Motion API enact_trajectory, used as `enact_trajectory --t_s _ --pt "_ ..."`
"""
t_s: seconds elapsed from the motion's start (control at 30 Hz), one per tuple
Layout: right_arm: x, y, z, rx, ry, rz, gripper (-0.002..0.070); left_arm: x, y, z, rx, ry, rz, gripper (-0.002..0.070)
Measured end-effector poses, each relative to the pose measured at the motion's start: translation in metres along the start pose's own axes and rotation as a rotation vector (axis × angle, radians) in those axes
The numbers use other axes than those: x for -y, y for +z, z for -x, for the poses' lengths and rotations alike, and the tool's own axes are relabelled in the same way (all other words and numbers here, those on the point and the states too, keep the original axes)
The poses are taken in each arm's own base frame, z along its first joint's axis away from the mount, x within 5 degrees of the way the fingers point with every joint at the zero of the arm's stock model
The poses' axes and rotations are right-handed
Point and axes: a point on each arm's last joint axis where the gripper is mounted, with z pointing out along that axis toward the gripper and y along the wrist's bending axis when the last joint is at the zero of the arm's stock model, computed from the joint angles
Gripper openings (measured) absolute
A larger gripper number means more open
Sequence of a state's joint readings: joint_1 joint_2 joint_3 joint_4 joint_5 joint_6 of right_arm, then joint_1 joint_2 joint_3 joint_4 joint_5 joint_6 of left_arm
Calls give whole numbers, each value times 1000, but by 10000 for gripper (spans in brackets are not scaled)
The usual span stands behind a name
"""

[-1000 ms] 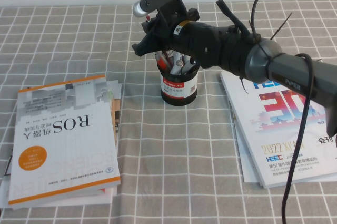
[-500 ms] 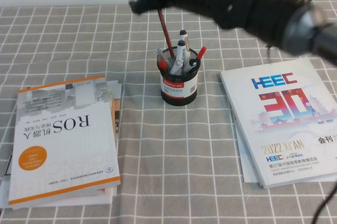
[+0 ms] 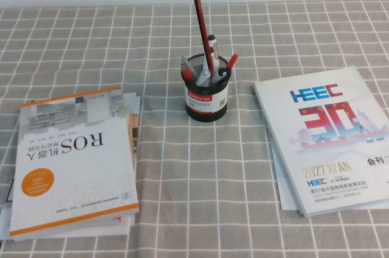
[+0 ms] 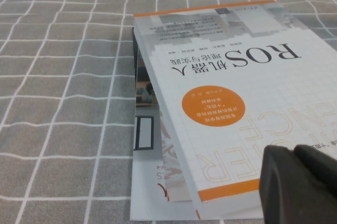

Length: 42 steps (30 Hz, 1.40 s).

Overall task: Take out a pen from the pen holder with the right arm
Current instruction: Place the pen on the table

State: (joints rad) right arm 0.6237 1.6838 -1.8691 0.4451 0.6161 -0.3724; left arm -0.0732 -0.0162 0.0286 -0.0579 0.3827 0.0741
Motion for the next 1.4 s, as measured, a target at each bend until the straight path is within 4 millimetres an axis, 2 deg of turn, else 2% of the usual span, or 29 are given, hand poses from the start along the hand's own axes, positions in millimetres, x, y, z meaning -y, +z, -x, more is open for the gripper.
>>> enact_trajectory --t_s 0.13,0.3,0.43,0.57,0.93,1.23,1.4 --pt "-7 -3 -21 -215 90 63 -5 0 0 0 0 0 0 -3" --pt "-2 12 -74 -439 234 25 -5 0 0 0 0 0 0 -3" --pt "4 25 -118 -513 352 -36 -5 0 0 0 0 0 0 -3" --pt "10 34 -148 -521 411 -87 -5 0 0 0 0 0 0 -3" --pt "59 63 -205 -634 554 -232 -5 0 0 0 0 0 0 -3" --pt "78 84 -240 -675 588 -282 -5 0 0 0 0 0 0 -3" --pt "84 90 -252 -693 601 -296 -5 0 0 0 0 0 0 -3"
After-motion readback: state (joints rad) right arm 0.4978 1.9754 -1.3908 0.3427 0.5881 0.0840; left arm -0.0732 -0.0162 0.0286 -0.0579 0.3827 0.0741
